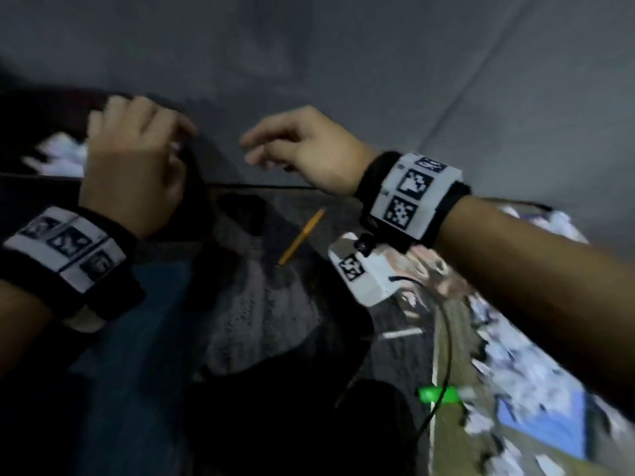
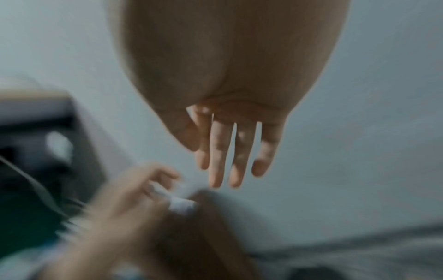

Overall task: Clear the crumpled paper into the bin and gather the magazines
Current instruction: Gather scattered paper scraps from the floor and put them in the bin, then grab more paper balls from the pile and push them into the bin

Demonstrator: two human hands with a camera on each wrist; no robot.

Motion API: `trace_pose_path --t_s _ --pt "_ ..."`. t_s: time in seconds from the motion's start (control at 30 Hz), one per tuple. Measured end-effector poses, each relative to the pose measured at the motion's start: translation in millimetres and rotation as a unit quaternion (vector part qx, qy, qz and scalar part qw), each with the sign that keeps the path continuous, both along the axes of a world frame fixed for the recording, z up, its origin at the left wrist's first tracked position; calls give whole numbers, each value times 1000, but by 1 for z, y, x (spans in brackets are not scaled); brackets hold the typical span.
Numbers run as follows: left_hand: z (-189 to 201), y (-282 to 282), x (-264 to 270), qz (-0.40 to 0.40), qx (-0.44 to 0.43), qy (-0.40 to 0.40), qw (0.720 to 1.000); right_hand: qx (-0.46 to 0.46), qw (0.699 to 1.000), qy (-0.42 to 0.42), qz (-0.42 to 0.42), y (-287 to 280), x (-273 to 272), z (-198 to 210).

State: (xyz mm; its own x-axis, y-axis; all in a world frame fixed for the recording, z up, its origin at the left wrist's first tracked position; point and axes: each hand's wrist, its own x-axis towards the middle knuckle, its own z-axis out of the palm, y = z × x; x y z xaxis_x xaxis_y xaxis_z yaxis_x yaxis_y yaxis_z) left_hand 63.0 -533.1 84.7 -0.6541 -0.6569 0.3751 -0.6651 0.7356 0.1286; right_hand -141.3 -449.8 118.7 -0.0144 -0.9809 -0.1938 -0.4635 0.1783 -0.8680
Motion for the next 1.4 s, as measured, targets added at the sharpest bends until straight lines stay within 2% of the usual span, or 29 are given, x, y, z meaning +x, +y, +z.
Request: trace_pose_path --t_s 0.07,0.1,0.17,0.23,0.3,0.4,0.47,0.57,0.67,0.77,0.83,0.9,0.97,1.03,1.1,1.17,1.23,1.33,1.4 --pt "-22 56 -56 -125 75 -2 989 73 996 43 -23 65 -53 -30" --pt "-38 84 -83 -181 129 -31 975 118 988 86 -41 104 -78 -44" --pt "-74 142 -133 -249 238 -149 927 202 964 145 -91 190 -120 -68" --pt "-101 197 -167 -311 269 -267 872 261 941 147 -158 280 -151 -88" --pt "-115 253 -188 -397 269 -276 833 300 916 140 -228 367 -165 -102" --pt "-136 334 -208 -492 271 -243 791 335 876 135 -321 477 -151 -117" --pt "-154 381 -214 -519 256 -270 770 352 850 151 -362 533 -121 -130" --pt "-182 432 -216 -552 196 -311 748 371 841 164 -357 588 -63 -146" --pt "-212 463 -210 -574 154 -330 734 401 847 146 -315 622 -6 -163" --pt "-231 473 -205 -574 138 -336 734 410 864 146 -253 634 31 -182" --pt "-236 475 -203 -570 157 -320 741 395 877 152 -229 639 39 -203" --pt "-234 479 -205 -561 187 -298 749 359 897 91 -243 640 37 -215" --pt "-231 482 -211 -557 195 -284 756 297 913 117 -252 646 29 -221" --pt "-228 484 -216 -558 215 -286 749 286 897 166 -293 641 15 -212" --pt "-223 485 -220 -563 254 -282 734 259 855 265 -364 634 -3 -197" --pt "-213 488 -219 -566 288 -248 732 247 809 323 -426 629 -14 -201" --pt "-201 495 -220 -571 283 -218 740 305 781 335 -429 626 -18 -220" --pt "-190 511 -229 -551 249 -214 767 389 760 357 -380 625 -17 -245" --pt "-189 521 -233 -543 193 -279 768 353 784 342 -378 626 -18 -252"
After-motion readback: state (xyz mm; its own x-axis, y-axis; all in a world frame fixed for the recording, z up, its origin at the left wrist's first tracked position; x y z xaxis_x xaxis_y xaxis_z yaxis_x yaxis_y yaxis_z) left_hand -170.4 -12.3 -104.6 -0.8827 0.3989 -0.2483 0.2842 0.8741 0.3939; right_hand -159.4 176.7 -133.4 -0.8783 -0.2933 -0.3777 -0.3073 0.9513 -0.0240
